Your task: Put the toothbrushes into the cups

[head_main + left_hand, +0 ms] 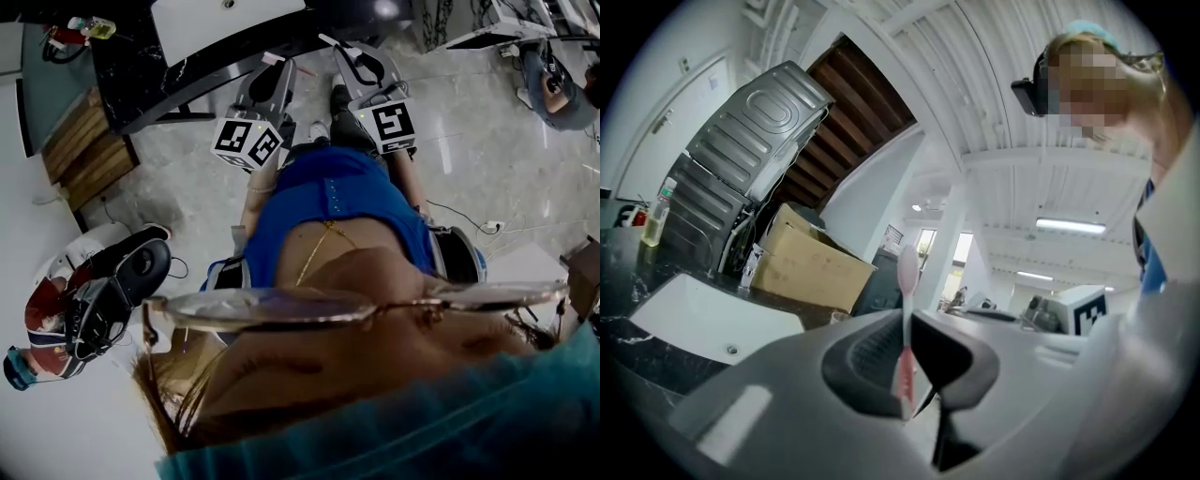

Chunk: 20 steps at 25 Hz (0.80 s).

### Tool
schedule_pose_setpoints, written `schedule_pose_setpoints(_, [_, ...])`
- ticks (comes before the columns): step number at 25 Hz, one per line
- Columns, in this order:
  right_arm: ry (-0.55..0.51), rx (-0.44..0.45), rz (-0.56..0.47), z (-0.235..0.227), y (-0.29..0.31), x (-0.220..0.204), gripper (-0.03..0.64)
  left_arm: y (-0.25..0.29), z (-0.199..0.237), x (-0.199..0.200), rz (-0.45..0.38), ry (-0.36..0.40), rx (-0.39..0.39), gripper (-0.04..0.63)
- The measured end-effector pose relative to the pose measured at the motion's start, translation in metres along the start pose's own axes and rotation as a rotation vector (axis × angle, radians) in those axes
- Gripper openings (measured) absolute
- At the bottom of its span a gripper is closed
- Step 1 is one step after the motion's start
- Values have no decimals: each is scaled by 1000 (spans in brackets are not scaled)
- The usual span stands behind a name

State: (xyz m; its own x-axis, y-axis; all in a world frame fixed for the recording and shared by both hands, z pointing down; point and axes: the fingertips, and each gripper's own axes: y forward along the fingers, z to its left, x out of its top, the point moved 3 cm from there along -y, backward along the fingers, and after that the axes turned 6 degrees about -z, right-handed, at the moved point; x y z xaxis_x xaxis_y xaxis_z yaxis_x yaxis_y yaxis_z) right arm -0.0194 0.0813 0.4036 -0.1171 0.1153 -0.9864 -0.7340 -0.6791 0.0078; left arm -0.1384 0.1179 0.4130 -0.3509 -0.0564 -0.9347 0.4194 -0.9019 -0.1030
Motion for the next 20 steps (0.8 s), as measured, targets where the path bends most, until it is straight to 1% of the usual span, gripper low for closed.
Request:
schedule_pose_setpoints(3, [-9,9,-4,-6,18,-2,25,9,14,3,-18,0,13,21])
schedule_pose_setpoints(6, [-4,18,-15,-24,35,0,25,29,22,8,-25,6,26,21])
schedule_pose_setpoints(12, [21,53,-39,-72,80,9,25,86,39,23,-12,20,60,21])
schedule_pose_setpoints(20, [25,101,-43,-127,136,1,25,157,71,27,-8,28,83,21])
